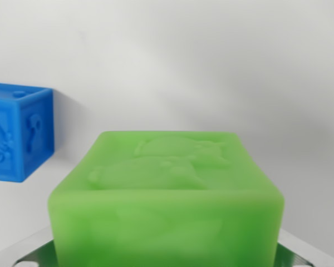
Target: Stack cube
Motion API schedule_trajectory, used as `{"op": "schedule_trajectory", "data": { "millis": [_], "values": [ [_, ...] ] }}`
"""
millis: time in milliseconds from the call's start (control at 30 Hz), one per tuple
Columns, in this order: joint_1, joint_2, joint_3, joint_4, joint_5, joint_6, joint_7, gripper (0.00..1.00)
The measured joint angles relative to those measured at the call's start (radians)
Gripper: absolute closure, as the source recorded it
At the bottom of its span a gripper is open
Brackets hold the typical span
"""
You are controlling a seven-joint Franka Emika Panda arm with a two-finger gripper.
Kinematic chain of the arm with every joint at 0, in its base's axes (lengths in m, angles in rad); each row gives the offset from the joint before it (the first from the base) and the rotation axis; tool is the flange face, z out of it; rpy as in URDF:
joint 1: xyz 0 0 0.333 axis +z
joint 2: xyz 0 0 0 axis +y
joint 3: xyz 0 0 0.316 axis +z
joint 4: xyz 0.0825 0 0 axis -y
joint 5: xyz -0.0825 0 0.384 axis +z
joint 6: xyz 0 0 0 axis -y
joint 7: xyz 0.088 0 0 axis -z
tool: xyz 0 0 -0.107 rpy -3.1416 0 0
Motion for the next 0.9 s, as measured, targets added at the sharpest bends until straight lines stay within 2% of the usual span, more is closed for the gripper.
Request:
{"op": "schedule_trajectory", "data": {
  "millis": [900],
  "values": [
    [0.062, -0.092, 0.021, -0.044, 0.004, -0.048, 0.111, 1.00]
  ]
}}
